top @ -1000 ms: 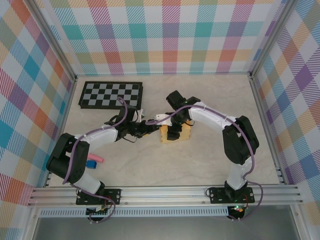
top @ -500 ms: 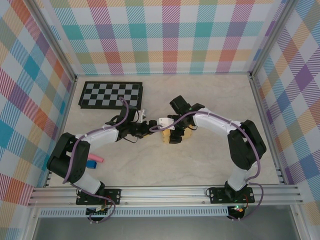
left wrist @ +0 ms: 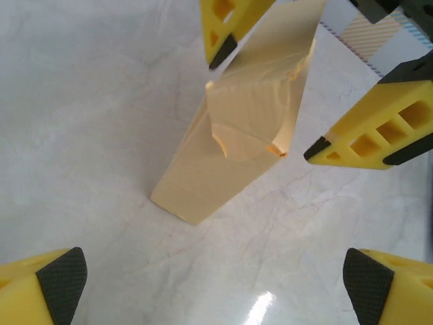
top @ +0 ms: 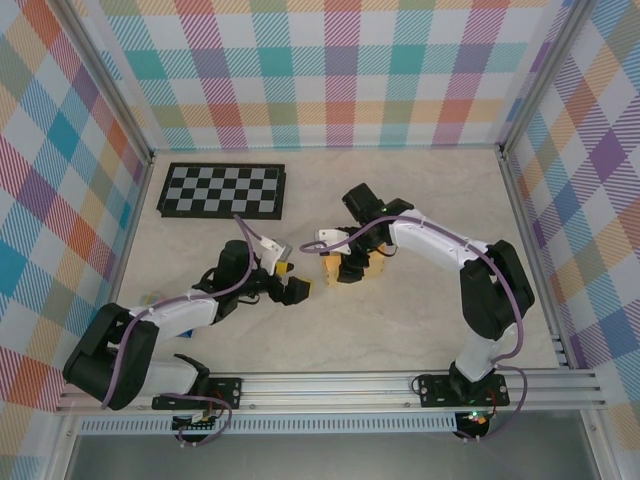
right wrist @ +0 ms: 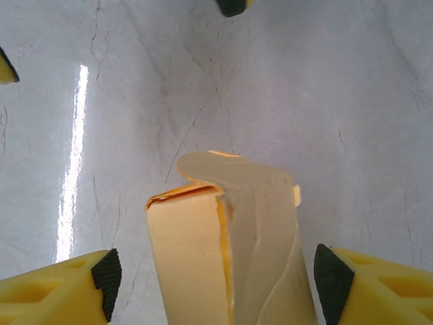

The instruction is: Fold the paper box

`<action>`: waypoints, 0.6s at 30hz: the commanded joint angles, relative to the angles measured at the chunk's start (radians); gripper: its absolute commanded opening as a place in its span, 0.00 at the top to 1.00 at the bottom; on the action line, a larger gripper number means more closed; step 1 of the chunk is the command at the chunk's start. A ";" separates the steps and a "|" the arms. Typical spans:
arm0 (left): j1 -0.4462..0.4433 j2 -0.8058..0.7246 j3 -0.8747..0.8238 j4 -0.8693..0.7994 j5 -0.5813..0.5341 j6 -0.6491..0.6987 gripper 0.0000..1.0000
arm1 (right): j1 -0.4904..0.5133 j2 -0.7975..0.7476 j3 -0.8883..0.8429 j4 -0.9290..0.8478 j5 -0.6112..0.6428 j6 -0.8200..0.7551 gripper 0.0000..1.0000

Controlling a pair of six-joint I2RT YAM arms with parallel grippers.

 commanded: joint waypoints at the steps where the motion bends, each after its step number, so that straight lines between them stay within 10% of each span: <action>1: -0.025 0.055 -0.033 0.285 -0.044 0.191 0.00 | -0.004 -0.003 0.033 -0.058 -0.015 -0.040 0.23; 18: -0.162 0.423 0.071 0.597 -0.018 0.287 0.05 | -0.016 0.043 0.048 -0.084 0.006 -0.077 0.47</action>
